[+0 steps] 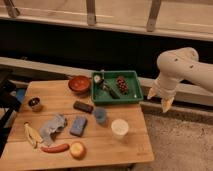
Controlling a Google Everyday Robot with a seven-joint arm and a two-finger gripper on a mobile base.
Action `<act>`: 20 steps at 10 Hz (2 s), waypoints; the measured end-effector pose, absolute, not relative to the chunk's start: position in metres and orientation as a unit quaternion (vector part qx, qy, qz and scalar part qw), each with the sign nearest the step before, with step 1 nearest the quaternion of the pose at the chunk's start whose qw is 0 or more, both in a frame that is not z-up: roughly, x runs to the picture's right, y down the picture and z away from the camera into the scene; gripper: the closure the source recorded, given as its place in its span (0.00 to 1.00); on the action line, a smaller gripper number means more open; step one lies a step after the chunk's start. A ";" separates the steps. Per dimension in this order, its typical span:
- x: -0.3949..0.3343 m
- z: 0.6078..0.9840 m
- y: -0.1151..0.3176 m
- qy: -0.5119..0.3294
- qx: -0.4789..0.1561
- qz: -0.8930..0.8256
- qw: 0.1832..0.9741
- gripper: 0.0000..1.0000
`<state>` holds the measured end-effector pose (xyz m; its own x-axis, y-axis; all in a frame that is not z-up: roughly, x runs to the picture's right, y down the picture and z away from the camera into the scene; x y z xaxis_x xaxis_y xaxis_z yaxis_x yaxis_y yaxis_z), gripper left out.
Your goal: Wipe tray with brush
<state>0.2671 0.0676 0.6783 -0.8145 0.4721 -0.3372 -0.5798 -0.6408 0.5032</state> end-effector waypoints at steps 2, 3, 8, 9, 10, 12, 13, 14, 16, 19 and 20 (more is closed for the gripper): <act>0.267 0.678 0.068 0.307 -0.088 0.902 0.292 0.35; 0.267 0.678 0.067 0.307 -0.088 0.902 0.292 0.35; 0.267 0.678 0.067 0.307 -0.087 0.902 0.292 0.35; 0.267 0.678 0.067 0.307 -0.087 0.902 0.292 0.35; 0.267 0.678 0.067 0.307 -0.088 0.902 0.292 0.35; 0.267 0.678 0.067 0.307 -0.087 0.902 0.292 0.35; 0.267 0.678 0.067 0.307 -0.087 0.902 0.292 0.35; 0.267 0.678 0.067 0.307 -0.087 0.902 0.292 0.35; 0.267 0.677 0.067 0.307 -0.087 0.902 0.292 0.35; 0.267 0.677 0.067 0.307 -0.084 0.902 0.292 0.35; 0.267 0.677 0.065 0.299 -0.078 0.906 0.290 0.35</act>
